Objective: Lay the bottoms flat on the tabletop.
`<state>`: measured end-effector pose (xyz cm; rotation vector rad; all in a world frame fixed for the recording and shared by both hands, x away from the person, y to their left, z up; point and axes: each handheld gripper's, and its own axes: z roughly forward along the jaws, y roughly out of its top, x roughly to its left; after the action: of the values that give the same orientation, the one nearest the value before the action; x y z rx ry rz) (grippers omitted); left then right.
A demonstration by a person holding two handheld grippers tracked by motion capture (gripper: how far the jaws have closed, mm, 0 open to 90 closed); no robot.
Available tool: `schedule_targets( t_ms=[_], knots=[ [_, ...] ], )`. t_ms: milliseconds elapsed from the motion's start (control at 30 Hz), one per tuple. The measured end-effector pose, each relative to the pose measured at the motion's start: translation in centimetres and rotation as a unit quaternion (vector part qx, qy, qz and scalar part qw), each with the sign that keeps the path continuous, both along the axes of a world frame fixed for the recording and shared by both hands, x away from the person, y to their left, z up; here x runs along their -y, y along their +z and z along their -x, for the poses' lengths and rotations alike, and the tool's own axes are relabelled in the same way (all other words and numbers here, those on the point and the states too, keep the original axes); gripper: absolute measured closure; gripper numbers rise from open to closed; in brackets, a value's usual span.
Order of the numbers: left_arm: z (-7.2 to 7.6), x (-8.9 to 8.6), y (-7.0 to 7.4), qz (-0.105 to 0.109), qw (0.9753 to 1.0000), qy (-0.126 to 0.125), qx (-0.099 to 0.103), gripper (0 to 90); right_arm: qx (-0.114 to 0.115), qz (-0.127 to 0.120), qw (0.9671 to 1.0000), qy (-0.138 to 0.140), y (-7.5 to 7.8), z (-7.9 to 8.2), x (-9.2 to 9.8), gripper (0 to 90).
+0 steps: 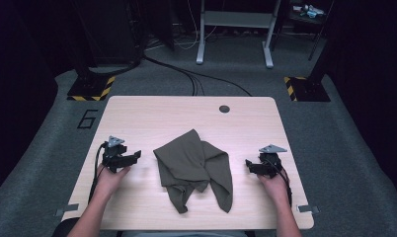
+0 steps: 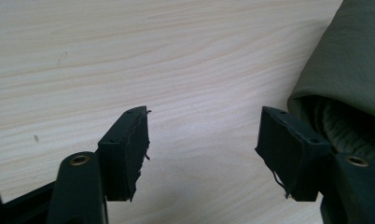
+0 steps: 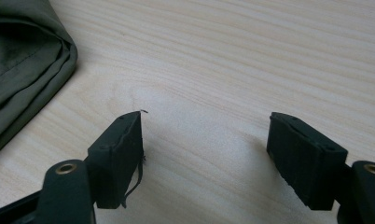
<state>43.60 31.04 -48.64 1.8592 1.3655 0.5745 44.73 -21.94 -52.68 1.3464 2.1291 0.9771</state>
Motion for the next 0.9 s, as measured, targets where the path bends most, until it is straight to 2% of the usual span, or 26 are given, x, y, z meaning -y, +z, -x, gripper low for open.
schedule_targets(
  t_ms=[67, 200, 367, 467, 900],
  knots=[
    [0.2, 0.5, 0.2, -0.004, 1.0, 0.005, 0.006, 32.2, 0.0, 0.002, 1.0, 0.0, 0.0, 0.0, 0.0, 26.0],
    [0.6, 1.5, 0.8, -0.002, 0.9999, -0.014, 0.005, 32.2, 0.001, 0.001, 1.0, 0.0, 0.0, 0.0, 0.0, 26.0],
    [1.3, 2.9, 1.3, -0.018, 0.9996, -0.018, 0.011, 31.7, 0.0, 0.0, 1.0, 0.0, 0.0, 0.0, 0.0, 26.0],
    [2.0, 4.1, 1.6, -0.025, 0.9991, -0.031, 0.016, 30.5, 0.001, 0.002, 1.0, 0.0, 0.0, 0.0, 0.0, 26.0],
    [3.8, 8.3, 2.6, -0.006, 0.9969, -0.073, 0.028, 26.9, 0.0, 0.002, 1.0, 0.0, 0.0, 0.0, 0.0, 26.0]
  ],
)
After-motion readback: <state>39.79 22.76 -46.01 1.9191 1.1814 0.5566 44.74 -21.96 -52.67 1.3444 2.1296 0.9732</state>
